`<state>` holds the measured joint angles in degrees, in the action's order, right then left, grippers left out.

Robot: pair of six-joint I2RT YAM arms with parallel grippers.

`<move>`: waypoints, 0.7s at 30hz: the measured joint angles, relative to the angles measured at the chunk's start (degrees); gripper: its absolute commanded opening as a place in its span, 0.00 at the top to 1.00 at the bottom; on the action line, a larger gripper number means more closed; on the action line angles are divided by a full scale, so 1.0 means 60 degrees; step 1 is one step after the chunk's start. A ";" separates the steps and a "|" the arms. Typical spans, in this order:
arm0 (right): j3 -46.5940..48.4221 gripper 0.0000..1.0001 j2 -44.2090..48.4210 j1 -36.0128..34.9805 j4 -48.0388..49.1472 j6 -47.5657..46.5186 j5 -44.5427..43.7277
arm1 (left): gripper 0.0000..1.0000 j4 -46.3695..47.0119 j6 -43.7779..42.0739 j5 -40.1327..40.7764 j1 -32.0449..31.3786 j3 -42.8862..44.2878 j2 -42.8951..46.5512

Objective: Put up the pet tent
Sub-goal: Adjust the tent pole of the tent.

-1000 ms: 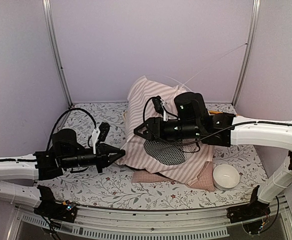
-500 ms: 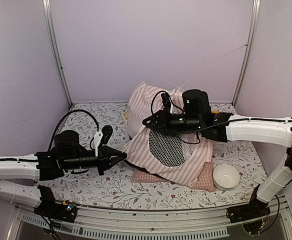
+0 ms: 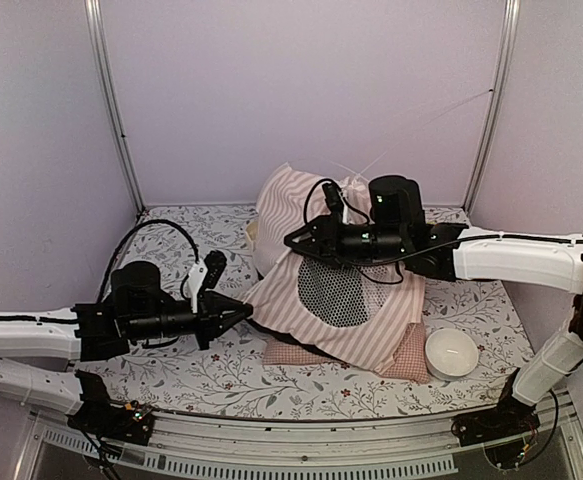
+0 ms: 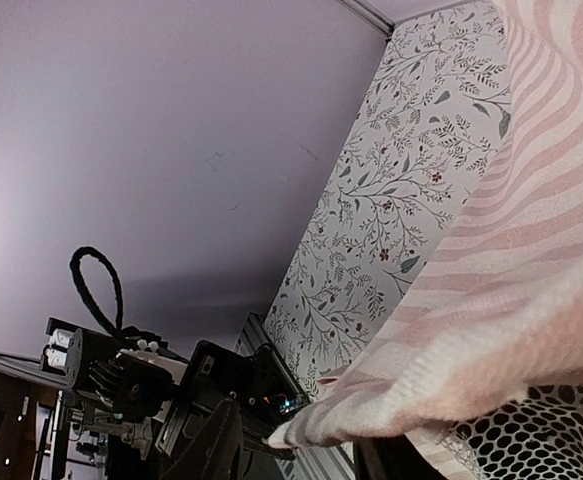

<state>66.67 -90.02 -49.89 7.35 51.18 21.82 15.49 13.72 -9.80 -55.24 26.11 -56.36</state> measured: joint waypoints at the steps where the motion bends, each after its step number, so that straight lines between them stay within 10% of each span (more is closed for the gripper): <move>1: 0.0000 0.61 0.0000 -0.0084 -0.0004 0.0000 0.0062 | 1.00 -0.0004 -0.0033 -0.0007 0.0000 0.0018 -0.0047; 21: 0.0270 0.67 -0.0816 -0.0725 -0.0521 -0.0328 0.1770 | 1.00 -0.0186 -0.0113 -0.0237 0.0004 0.0288 -0.0419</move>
<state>68.29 -94.91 -54.24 4.23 49.21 32.45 14.37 13.04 -11.22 -55.22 27.83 -58.87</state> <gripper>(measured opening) 0.396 0.013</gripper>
